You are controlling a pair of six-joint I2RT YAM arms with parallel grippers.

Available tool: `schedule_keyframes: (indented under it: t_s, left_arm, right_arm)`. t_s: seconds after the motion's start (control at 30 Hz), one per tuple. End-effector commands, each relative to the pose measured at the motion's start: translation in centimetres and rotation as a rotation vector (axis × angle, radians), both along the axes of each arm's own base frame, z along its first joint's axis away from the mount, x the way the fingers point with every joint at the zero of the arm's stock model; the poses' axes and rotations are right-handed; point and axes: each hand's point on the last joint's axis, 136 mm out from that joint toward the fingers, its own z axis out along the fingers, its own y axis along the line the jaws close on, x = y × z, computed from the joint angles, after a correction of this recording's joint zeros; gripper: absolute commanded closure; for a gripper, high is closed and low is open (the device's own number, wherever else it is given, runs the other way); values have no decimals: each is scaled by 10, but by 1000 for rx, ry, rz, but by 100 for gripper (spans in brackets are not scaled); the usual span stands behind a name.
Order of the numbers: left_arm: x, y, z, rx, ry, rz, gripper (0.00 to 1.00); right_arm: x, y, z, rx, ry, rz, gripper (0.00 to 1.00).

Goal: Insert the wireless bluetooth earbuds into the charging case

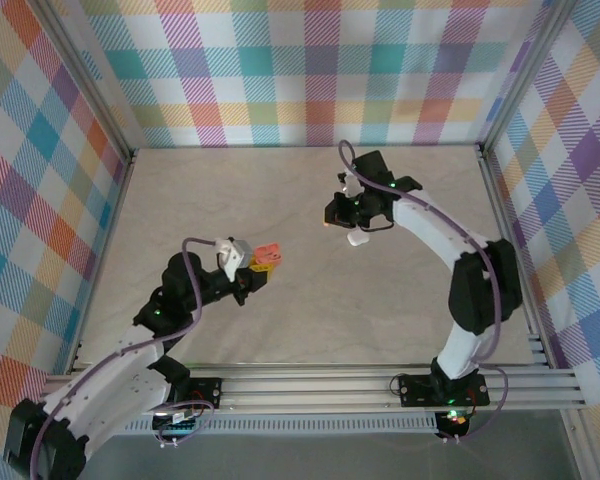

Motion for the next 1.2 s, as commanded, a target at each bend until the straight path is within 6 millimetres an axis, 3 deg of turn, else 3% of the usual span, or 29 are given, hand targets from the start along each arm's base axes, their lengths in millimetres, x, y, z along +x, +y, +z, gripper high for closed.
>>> schedule_keyframes:
  t_s: [0.0,0.23,0.37,0.5,0.7,1.17]
  left_arm:
    - [9,-18,26,-19,-189,-38,100]
    - [33,-50,19,35,-284,-49,100]
    - [39,-68,17,59,-315,-78,100]
    - [43,-78,20,50,-337,-94,100]
    - [41,-92,20,45,-358,-114,100]
    - [45,-118,12,107,-405,-64,100]
  right_arm:
    - [-54,-16,37,-19,63,96,100]
    - [-103,-37,91,5,115,66,100]
    - [-128,-31,108,99,228,67,100]
    - [-140,-29,119,142,286,54,100]
    - [-142,-17,119,202,352,12,100]
    - [-128,-10,88,187,412,-152,100]
